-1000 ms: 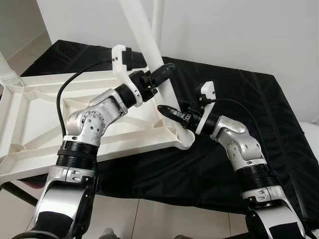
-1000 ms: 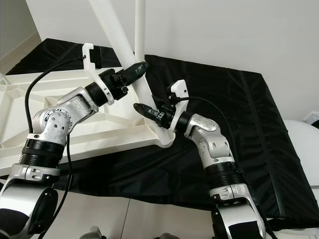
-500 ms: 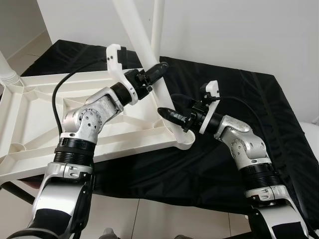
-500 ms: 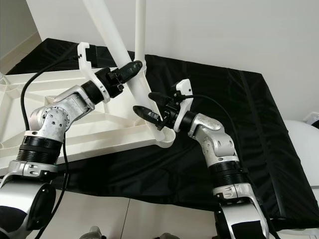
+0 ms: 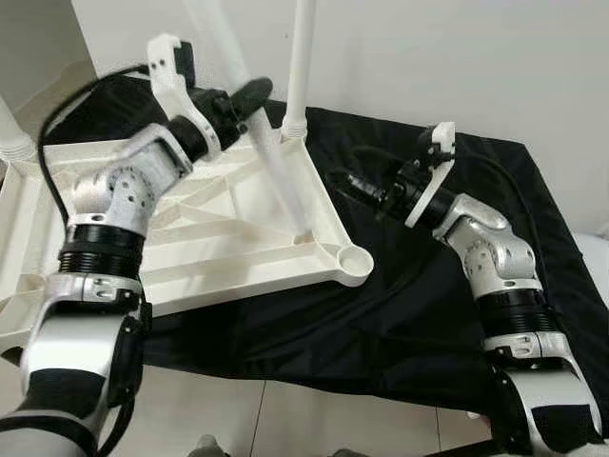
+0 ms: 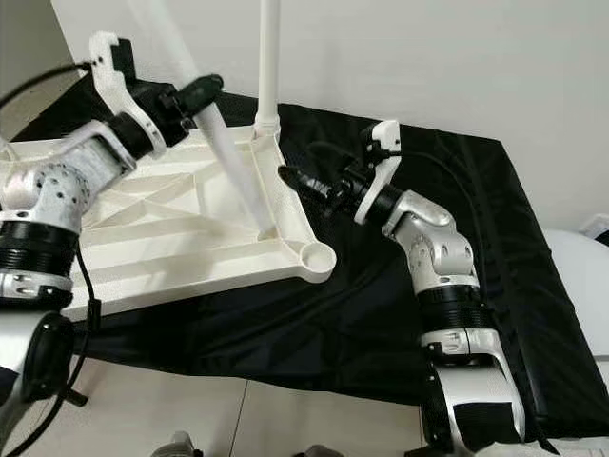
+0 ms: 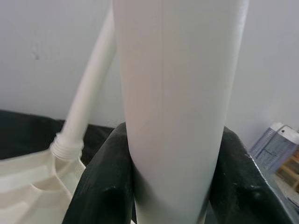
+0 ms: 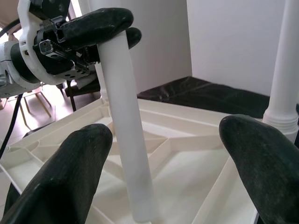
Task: Building children table
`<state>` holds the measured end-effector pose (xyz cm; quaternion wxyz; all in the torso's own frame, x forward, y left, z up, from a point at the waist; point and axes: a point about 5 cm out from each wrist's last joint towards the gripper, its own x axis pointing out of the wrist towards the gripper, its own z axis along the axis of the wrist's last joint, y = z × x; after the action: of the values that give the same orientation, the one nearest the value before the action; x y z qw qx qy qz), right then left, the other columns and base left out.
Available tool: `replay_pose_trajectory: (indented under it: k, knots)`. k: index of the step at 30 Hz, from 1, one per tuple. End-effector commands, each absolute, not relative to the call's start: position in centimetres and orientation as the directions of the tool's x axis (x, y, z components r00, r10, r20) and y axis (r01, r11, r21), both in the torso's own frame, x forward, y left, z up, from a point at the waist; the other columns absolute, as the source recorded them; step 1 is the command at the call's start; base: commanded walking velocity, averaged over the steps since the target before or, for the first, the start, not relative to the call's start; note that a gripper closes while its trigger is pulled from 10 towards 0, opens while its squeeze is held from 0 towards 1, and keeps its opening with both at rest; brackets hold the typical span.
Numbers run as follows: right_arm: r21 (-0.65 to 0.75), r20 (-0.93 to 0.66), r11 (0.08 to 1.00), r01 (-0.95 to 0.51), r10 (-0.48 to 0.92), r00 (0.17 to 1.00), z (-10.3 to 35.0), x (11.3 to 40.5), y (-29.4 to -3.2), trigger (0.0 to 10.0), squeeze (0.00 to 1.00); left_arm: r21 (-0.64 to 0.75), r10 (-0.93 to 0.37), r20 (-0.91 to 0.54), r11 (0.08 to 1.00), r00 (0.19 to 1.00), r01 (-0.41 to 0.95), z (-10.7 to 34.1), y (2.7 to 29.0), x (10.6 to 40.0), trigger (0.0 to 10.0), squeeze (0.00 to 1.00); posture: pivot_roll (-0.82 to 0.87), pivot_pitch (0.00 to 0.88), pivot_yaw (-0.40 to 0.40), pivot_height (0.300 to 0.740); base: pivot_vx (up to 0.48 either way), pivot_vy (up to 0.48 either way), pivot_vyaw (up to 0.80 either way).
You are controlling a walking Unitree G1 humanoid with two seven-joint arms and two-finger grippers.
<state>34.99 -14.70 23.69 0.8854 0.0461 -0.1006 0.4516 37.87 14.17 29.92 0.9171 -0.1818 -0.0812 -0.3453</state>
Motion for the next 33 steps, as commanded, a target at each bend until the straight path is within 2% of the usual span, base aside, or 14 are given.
replay_pose_trajectory:
  k: [1, 5, 11, 13, 15, 21, 23, 24, 30, 33]
  knots:
    - [-0.009, 0.247, 0.601, -0.800, 0.776, 0.580, 24.3, 35.2, -15.1, 10.0, 0.00, -0.156, -0.731, 0.338, 0.577, 0.592, 0.802, 31.5, 13.5, 37.2, 10.0, 0.00, -0.01, 0.000, -0.047, 0.740, 0.000, 0.000, 0.00]
    - [0.013, 0.304, 0.654, -0.756, 0.718, 0.626, 25.4, 36.2, -15.4, 10.0, 0.00, 0.051, -0.666, 0.316, 0.724, 0.676, 0.688, 33.6, 14.2, 38.3, 10.0, 0.00, 0.00, 0.000, -0.047, 0.740, 0.000, 0.000, 0.00]
    - [0.025, 0.316, 0.662, -0.749, 0.705, 0.635, 25.4, 36.6, -15.2, 10.0, 0.00, 0.172, -0.610, 0.281, 0.792, 0.741, 0.586, 33.6, 14.1, 39.2, 10.0, 0.00, 0.01, 0.000, -0.047, 0.740, 0.000, 0.000, 0.00]
    - [0.024, 0.317, 0.654, -0.756, 0.712, 0.626, 25.3, 36.6, -15.0, 10.0, 0.00, 0.276, -0.574, 0.259, 0.814, 0.776, 0.510, 33.2, 14.1, 39.6, 10.0, 0.00, 0.01, 0.000, -0.043, 0.740, 0.000, 0.000, 0.00]
    - [0.024, 0.317, 0.654, -0.756, 0.712, 0.626, 25.3, 36.6, -15.0, 10.0, 0.00, 0.276, -0.574, 0.259, 0.814, 0.776, 0.510, 33.2, 14.1, 39.6, 10.0, 0.00, 0.01, 0.000, -0.043, 0.740, 0.000, 0.000, 0.00]
    - [0.017, 0.328, 0.638, -0.769, 0.723, 0.608, 25.2, 36.4, -14.5, 10.0, 0.00, 0.443, -0.541, 0.226, 0.797, 0.810, 0.410, 32.2, 13.6, 40.2, 10.0, 0.00, 0.00, 0.000, -0.037, 0.740, 0.000, 0.000, 0.00]
    - [0.017, 0.328, 0.638, -0.769, 0.723, 0.608, 25.2, 36.4, -14.5, 10.0, 0.00, 0.443, -0.541, 0.226, 0.797, 0.810, 0.410, 32.2, 13.6, 40.2, 10.0, 0.00, 0.00, 0.000, -0.037, 0.740, 0.000, 0.000, 0.00]
    - [0.017, 0.339, 0.634, -0.773, 0.724, 0.601, 25.4, 36.4, -14.4, 10.0, 0.00, 0.518, -0.543, 0.219, 0.769, 0.811, 0.376, 31.9, 13.0, 40.3, 10.0, 0.00, 0.00, 0.000, -0.036, 0.740, 0.000, 0.000, 0.00]
    - [0.015, 0.361, 0.629, -0.777, 0.721, 0.591, 25.7, 36.4, -14.3, 10.0, 0.00, 0.580, -0.556, 0.230, 0.737, 0.799, 0.346, 32.0, 12.2, 40.4, 10.0, 0.00, -0.01, 0.000, -0.033, 0.740, 0.000, 0.000, 0.00]
    - [0.009, 0.423, 0.579, -0.815, 0.737, 0.528, 26.7, 36.0, -13.3, 10.0, 0.00, 0.594, -0.592, 0.212, 0.710, 0.778, 0.378, 31.1, 11.0, 40.3, 10.0, 0.00, -0.01, 0.000, -0.030, 0.740, 0.000, 0.000, 0.00]
